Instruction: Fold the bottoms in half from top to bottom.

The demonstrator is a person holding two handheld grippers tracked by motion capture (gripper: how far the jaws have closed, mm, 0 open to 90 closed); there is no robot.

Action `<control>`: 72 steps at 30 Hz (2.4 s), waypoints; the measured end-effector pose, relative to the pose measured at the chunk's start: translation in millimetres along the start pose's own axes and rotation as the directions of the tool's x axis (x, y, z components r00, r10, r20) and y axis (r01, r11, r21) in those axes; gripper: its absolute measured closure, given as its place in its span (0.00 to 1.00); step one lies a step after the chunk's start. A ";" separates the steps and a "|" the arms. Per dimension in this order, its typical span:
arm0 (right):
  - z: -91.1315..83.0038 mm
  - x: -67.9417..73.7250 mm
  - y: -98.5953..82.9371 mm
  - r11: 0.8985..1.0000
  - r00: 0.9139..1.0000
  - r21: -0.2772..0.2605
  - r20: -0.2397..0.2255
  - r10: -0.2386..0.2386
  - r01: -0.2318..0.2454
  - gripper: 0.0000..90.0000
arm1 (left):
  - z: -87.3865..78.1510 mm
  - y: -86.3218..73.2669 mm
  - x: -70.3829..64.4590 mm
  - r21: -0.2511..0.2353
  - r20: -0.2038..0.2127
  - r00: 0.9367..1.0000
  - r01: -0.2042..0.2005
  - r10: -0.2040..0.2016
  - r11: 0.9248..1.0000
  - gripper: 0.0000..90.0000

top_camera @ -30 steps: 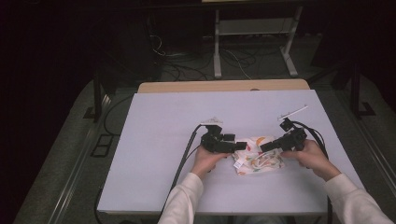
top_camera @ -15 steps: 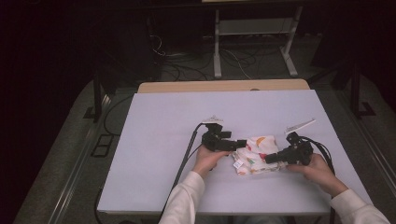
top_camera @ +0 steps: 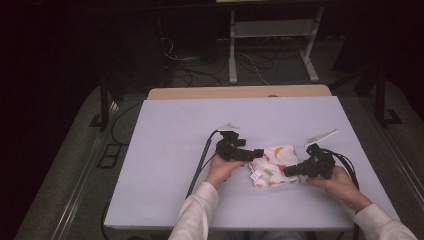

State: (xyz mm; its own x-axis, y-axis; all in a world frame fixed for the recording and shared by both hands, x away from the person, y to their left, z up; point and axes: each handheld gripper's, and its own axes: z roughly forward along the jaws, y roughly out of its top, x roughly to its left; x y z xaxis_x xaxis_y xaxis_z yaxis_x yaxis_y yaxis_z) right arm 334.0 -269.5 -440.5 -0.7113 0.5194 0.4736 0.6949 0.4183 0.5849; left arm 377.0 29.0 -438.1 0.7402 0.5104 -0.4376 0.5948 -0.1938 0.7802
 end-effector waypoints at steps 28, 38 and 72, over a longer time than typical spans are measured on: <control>-33.4 -2.8 19.2 0.995 0.996 -0.095 0.089 -0.021 0.029 0.30 | -13.1 15.4 -5.0 0.042 -0.008 0.997 -0.082 0.082 0.996 0.06; -39.6 -12.4 34.2 0.995 0.994 -0.097 0.108 -0.018 0.028 0.08 | -12.1 23.0 -3.3 0.092 -0.029 0.995 -0.094 0.097 0.991 0.00; -21.8 -61.1 48.5 0.993 0.991 -0.121 0.134 0.028 -0.012 0.00 | 11.0 16.9 31.1 0.132 -0.052 0.998 -0.033 0.040 0.991 0.00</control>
State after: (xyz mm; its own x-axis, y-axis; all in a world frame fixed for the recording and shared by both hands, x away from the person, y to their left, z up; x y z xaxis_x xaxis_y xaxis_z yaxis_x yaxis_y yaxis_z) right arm 408.8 -297.2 -426.7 -0.6706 0.6263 0.3975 0.6856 0.3188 0.6544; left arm 413.4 32.4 -443.4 0.7461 0.5453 -0.3821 0.6065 -0.3197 0.7280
